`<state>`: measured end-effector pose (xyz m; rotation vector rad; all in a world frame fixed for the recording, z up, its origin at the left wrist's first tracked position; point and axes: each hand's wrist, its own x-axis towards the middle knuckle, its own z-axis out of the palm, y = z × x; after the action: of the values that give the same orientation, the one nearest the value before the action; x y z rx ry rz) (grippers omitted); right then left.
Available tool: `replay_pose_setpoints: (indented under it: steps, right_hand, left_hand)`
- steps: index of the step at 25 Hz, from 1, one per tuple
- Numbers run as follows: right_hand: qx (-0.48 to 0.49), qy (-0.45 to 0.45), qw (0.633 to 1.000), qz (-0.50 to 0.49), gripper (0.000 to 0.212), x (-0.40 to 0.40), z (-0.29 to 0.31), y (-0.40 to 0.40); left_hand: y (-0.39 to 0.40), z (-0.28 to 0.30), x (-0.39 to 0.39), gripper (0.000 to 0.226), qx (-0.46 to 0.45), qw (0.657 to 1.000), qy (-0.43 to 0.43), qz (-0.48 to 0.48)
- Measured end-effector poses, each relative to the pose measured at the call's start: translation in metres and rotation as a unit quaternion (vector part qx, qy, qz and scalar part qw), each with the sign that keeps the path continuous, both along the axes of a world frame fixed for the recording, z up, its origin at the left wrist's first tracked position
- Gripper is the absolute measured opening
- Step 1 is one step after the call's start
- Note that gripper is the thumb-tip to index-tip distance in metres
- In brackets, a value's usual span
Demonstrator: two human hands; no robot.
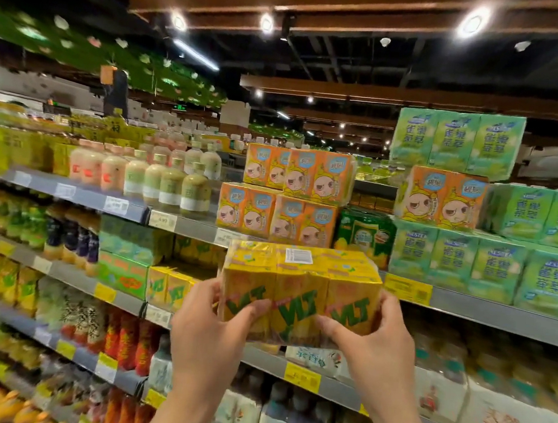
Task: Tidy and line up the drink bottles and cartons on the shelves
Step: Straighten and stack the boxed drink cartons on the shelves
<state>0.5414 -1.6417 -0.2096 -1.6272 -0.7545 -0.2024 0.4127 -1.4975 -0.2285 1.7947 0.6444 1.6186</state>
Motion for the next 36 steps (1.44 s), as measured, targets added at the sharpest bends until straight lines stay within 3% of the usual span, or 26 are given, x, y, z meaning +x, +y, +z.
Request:
replay_pose_setpoints:
  steps: [7, 14, 22, 27, 30, 36]
  right_hand:
    - [-0.086, 0.071, 0.994, 0.004, 0.057, -0.076, -0.040, 0.127]
    - [-0.117, 0.102, 0.988, -0.011, 0.103, -0.118, -0.071, 0.238]
    - [-0.138, 0.090, 0.985, -0.058, 0.097, -0.080, -0.078, 0.314]
    - [-0.148, 0.102, 0.979, -0.095, 0.077, -0.041, -0.085, 0.346]
    - [-0.143, 0.113, 0.977, -0.114, 0.074, -0.026, -0.089, 0.358]
    - [-0.206, 0.037, 0.961, -0.183, 0.082, -0.013, -0.096, 0.381]
  left_hand:
    - [0.130, -0.033, -0.081, 0.034, -0.043, 0.995, 0.084, 0.028]
    - [0.246, -0.047, -0.121, 0.036, -0.038, 0.986, 0.161, 0.027]
    - [0.334, -0.056, -0.070, 0.035, -0.065, 0.985, 0.158, -0.037]
    - [0.368, -0.068, -0.021, 0.032, -0.081, 0.985, 0.141, -0.061]
    - [0.382, -0.073, 0.000, 0.032, -0.090, 0.984, 0.136, -0.071]
    - [0.414, -0.081, 0.027, 0.040, -0.092, 0.978, 0.185, -0.044]
